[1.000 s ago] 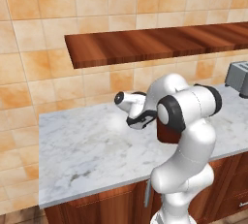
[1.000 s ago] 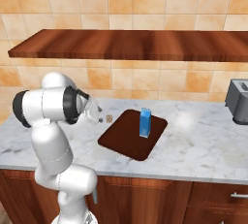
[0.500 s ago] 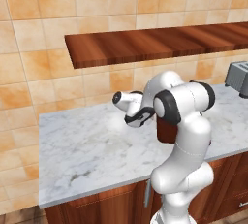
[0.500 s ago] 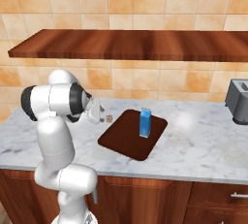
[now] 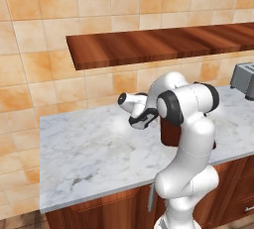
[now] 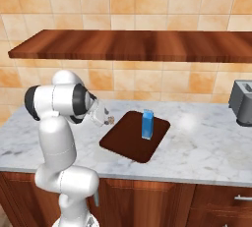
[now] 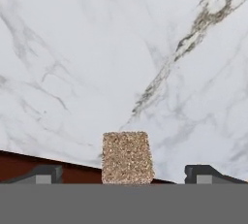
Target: Take out the milk from the fridge and place it on the tray on the counter. Then take the sugar cube near the tray and place it in the tray.
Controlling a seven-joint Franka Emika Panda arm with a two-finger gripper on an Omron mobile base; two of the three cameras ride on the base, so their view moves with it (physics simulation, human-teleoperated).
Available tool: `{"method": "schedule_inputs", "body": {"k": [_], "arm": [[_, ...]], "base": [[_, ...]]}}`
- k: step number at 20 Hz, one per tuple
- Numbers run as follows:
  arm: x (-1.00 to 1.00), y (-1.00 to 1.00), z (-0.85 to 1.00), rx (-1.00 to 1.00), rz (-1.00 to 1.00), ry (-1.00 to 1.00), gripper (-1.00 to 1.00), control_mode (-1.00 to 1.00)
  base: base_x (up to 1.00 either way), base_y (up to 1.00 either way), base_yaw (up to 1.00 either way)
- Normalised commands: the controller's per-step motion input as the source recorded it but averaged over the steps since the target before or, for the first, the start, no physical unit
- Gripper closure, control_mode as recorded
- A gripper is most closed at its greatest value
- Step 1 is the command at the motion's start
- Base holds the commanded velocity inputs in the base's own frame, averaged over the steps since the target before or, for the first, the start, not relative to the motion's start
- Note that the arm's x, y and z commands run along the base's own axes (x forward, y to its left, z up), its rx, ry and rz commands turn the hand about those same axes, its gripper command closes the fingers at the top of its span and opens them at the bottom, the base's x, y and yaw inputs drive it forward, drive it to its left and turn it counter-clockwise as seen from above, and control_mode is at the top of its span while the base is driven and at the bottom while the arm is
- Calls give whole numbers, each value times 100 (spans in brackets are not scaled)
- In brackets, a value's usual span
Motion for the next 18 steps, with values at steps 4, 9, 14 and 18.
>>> {"method": "schedule_inputs", "body": {"k": [4, 9, 14, 18], "arm": [[0, -5, -11, 0, -1, 2, -100, -100], [4, -3, -11, 0, 0, 0, -100, -100], [10, -7, -15, 0, 0, 0, -100, -100], [19, 0, -13, 0, 0, 1, 100, -100]], "base": [[0, 0, 0], [0, 0, 0], [0, 0, 0], [0, 0, 0]]}}
